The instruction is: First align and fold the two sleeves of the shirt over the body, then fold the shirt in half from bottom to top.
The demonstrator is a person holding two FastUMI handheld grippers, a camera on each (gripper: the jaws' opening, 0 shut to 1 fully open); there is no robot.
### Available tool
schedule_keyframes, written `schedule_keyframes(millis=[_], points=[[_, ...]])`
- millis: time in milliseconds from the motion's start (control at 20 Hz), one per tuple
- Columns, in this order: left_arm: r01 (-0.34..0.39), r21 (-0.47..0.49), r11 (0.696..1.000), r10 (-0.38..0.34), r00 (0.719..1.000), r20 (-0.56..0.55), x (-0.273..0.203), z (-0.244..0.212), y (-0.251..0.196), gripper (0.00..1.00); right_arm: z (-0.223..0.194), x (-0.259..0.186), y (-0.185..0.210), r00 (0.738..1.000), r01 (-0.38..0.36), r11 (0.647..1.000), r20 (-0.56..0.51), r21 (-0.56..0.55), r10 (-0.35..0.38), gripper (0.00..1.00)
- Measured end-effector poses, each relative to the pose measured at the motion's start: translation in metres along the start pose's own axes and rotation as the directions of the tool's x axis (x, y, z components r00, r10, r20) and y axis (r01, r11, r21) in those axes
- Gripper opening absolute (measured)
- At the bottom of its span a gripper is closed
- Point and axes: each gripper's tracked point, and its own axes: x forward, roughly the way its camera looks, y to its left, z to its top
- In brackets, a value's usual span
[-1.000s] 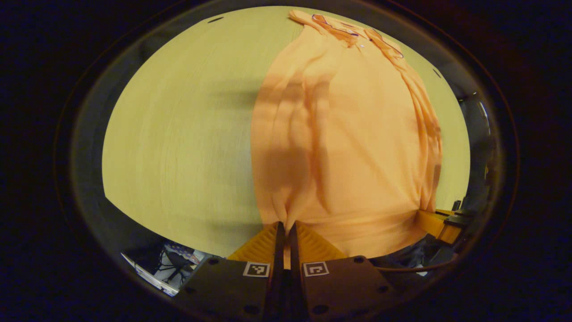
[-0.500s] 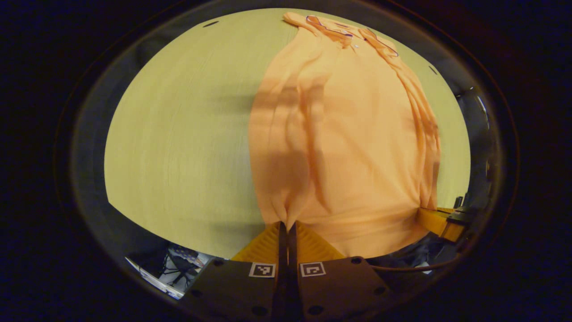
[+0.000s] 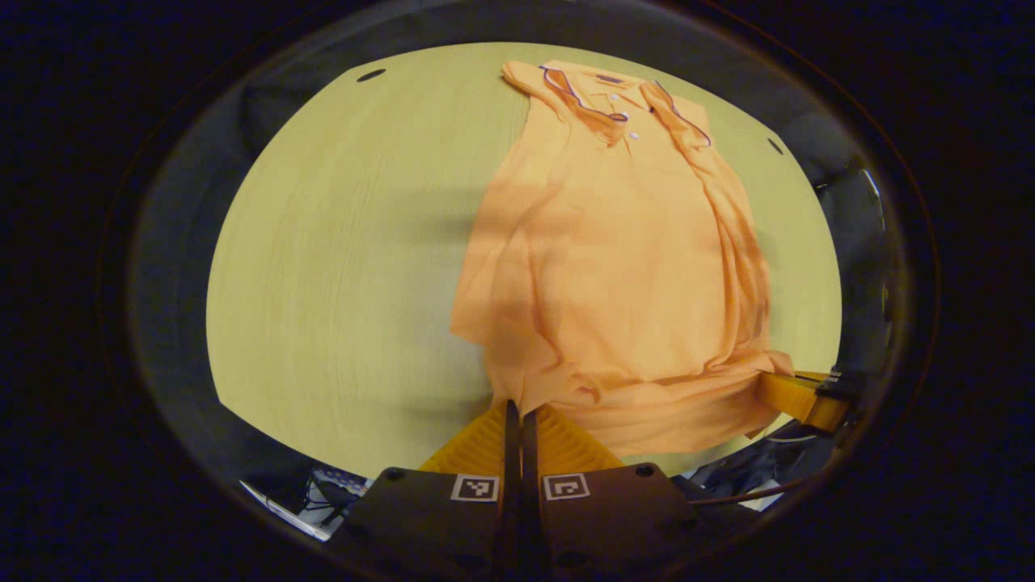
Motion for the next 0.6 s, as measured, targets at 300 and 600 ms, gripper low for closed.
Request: schedule_keyframes(millis=[300,600], points=[[0.007,0.009,1.000,-0.008,0.995,0.102,-0.008,0.096,-0.009,0.09,0.087,-0.013,0.000,0.995,-0.006,1.000,0.101,-0.015,0.007,0.00],[0.012,0.014,1.000,-0.015,0.975,0.220,-0.010,0.209,-0.022,0.10,0.197,-0.025,0.001,0.975,-0.021,1.000,0.220,0.004,0.020,0.00]])
